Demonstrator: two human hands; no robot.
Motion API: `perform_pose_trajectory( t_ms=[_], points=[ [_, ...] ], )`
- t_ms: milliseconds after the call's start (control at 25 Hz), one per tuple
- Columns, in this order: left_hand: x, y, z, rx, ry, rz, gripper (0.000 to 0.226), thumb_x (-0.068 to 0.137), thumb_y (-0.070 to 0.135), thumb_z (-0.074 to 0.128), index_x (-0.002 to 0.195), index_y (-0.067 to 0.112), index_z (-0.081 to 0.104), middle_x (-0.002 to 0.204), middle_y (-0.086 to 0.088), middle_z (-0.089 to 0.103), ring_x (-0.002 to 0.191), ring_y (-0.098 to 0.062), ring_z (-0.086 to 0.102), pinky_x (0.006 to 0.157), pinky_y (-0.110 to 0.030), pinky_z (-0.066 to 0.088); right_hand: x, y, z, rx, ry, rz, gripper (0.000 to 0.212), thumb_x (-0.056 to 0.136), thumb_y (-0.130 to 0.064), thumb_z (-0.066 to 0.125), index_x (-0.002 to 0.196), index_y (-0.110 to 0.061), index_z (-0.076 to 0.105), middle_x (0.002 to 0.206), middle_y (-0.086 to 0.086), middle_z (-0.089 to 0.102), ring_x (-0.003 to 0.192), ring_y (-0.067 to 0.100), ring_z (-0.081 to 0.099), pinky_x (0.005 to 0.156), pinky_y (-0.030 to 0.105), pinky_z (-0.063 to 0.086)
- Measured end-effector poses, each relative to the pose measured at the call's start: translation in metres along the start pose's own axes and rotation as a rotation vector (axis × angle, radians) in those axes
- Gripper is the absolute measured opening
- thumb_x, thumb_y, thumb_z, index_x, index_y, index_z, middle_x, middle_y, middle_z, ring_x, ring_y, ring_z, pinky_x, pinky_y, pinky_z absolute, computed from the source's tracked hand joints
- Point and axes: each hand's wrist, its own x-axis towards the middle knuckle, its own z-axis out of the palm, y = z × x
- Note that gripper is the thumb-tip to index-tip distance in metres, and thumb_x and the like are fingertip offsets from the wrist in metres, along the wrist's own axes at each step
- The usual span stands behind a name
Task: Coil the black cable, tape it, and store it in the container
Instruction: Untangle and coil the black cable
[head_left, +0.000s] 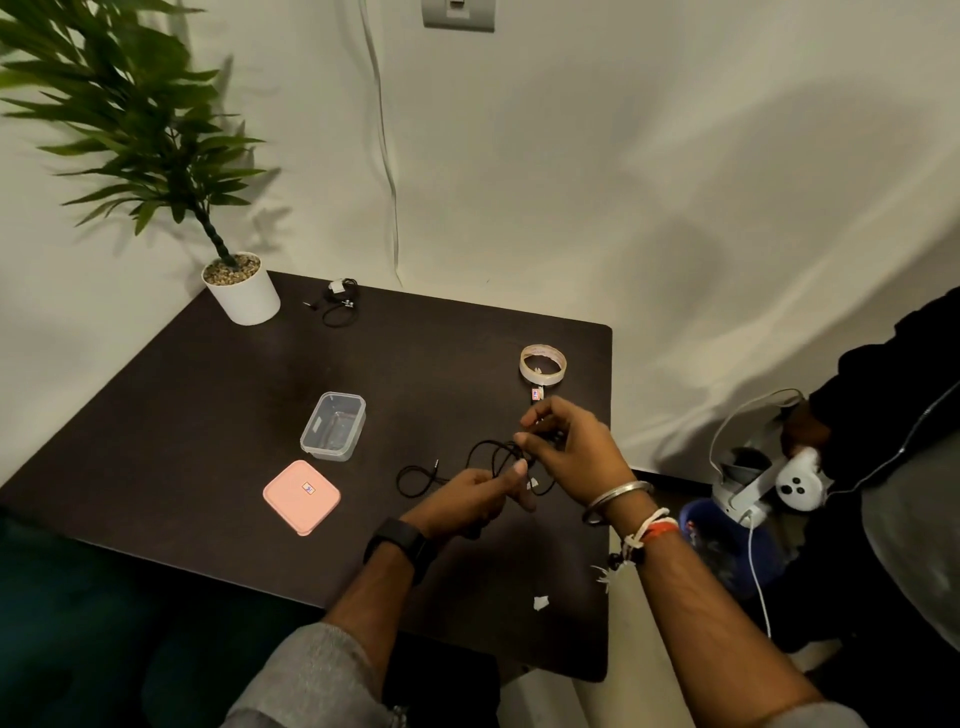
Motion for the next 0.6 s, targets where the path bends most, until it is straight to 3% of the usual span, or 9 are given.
perform_pose_trajectory(
  t_ms=[160,360,480,600],
  points=[
    [-0.002,0.006,0.008,-0.103,0.102,0.05,0.057,0.094,0.067,0.04,0.077,0.024,0.072,0.056,0.006,0.033,0.048,-0.008,0.03,0.049,-0.021,0.03,-0.006,0.0,0.01,-0.001,0.124,0.032,0.018,0.084,-0.029,0.078,0.088,-0.037,0.063,0.082,-0.016,0.07,0.081,-0.009,0.065,0.069,0.008,0.049],
    [0.002,0.01,0.025,-0.312,0.299,0.064,0.048,0.103,0.053,0.037,0.107,0.019,0.07,0.057,0.008,0.038,0.05,-0.006,0.03,0.053,-0.025,0.026,-0.019,0.0,0.026,-0.011,0.204,0.129,0.008,0.087,-0.032,0.074,0.084,-0.034,0.068,0.077,-0.02,0.066,0.074,-0.003,0.063,0.061,0.006,0.04],
    [0.001,0.012,0.037,-0.383,0.319,0.028,0.048,0.1,0.057,0.041,0.091,0.02,0.07,0.059,0.008,0.043,0.051,-0.006,0.033,0.052,-0.025,0.028,-0.02,0.0,0.032,-0.078,0.182,0.135,0.005,0.088,-0.025,0.073,0.091,-0.029,0.074,0.089,-0.014,0.059,0.079,0.0,0.057,0.065,0.007,0.038],
    [0.0,0.014,0.04,-0.416,0.316,0.013,0.046,0.101,0.055,0.044,0.085,0.022,0.073,0.058,0.009,0.052,0.052,-0.006,0.037,0.053,-0.025,0.031,-0.024,-0.002,0.034,-0.046,0.119,0.142,0.021,0.09,-0.016,0.07,0.108,-0.027,0.071,0.104,-0.006,0.051,0.086,0.003,0.054,0.073,0.011,0.045]
  ],
)
